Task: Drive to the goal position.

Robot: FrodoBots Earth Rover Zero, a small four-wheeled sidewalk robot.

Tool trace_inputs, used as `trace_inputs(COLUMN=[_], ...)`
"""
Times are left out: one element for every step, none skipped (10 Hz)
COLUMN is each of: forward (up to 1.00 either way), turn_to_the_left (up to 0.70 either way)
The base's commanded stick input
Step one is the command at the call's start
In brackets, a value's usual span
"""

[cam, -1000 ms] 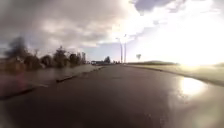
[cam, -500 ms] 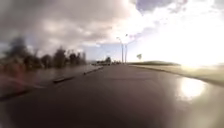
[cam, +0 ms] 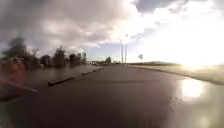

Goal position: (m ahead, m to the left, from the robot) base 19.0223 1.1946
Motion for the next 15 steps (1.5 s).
trace_inputs(forward=[0.7,0.7,0.7,0.7,0.7,0.7,0.7,0.7,0.7,0.7,0.7,0.7,0.7,0.7,0.7], turn_to_the_left=[-0.14,-0.14,-0.14,-0.14,-0.14,-0.14,-0.14,-0.14,-0.14,-0.14,-0.14,-0.14,-0.14,-0.14,-0.14])
